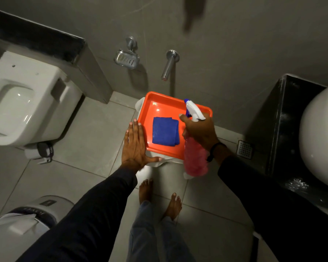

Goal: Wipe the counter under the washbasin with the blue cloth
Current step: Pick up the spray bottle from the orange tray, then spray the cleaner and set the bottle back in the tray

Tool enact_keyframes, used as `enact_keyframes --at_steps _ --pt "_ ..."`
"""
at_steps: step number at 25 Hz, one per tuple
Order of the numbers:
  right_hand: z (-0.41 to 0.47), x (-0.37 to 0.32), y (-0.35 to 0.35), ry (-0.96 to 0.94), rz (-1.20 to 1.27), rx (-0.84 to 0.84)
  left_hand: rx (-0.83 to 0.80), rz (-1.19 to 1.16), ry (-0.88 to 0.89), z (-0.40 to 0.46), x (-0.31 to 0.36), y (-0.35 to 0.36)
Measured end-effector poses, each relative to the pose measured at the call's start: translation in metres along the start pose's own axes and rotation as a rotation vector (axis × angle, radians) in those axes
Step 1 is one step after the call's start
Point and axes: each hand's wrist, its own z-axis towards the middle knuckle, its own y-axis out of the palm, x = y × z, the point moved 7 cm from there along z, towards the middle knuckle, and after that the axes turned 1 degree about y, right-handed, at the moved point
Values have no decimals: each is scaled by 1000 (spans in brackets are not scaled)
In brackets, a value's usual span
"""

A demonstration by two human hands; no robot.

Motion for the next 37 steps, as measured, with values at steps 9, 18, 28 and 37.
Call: enact_keyframes --at_steps 9,18,28,37 --pt "-24 50 28 99 -340 -220 31 -74 21 1 -2 4" --pt "-30 62 30 115 -338 -223 71 -121 39 1 0 0" --pt "-32 71 24 128 -407 -185 61 -106 42 1 0 0" --pt "-38 76 21 106 -404 -211 71 -117 44 3 0 1"
